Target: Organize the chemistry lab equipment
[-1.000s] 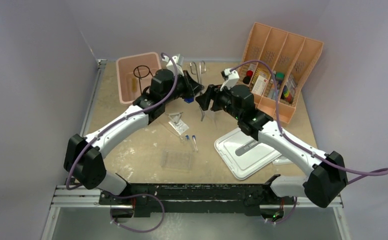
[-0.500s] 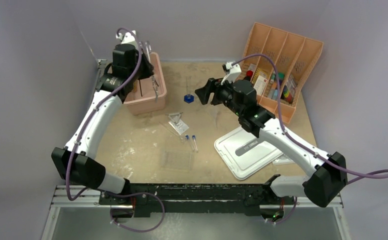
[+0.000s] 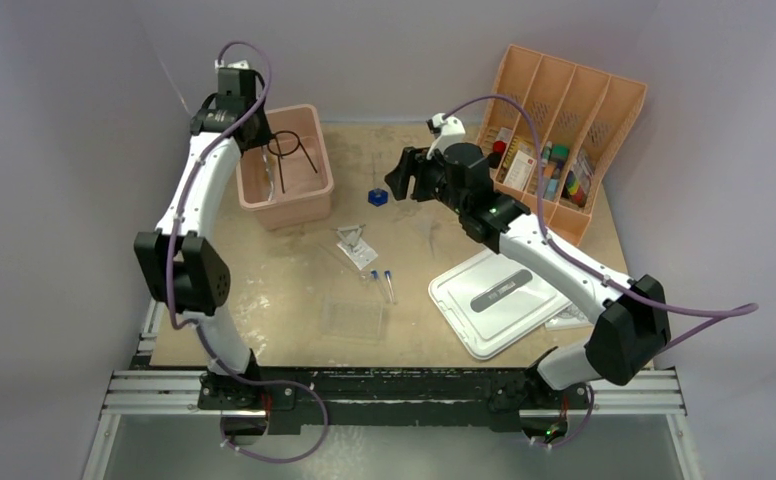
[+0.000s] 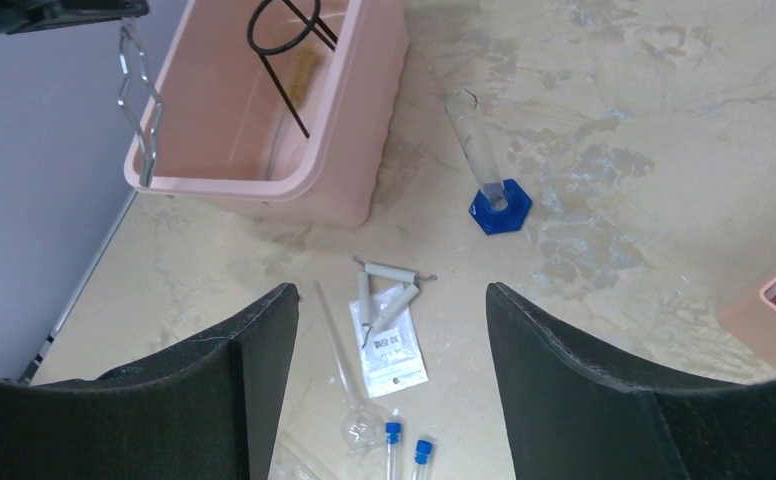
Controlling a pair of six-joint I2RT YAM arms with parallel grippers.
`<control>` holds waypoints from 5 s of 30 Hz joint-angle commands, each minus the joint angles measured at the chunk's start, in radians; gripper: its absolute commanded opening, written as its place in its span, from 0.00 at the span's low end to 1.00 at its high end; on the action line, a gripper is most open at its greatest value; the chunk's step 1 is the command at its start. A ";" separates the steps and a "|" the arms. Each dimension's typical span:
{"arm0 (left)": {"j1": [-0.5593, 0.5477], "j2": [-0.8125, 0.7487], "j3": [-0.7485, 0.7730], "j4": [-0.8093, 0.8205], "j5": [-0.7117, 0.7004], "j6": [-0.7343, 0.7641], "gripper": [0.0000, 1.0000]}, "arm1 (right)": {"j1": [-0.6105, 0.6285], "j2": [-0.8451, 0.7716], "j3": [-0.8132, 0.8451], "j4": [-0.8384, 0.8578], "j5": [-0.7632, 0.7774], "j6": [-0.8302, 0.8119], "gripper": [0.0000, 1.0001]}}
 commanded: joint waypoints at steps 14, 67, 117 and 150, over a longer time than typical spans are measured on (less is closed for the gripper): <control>0.082 0.329 0.268 -0.099 -0.031 0.036 0.00 | -0.044 0.011 0.069 -0.030 -0.024 -0.028 0.70; 0.082 0.343 0.086 0.089 -0.084 0.085 0.21 | -0.064 0.039 0.047 -0.037 -0.027 0.037 0.69; -0.206 -0.272 -0.545 0.647 0.370 -0.164 0.59 | -0.064 0.284 0.144 -0.097 0.046 -0.075 0.71; -0.205 -0.327 -0.576 0.555 0.301 -0.161 0.56 | -0.063 0.682 0.552 0.040 -0.065 -0.288 0.34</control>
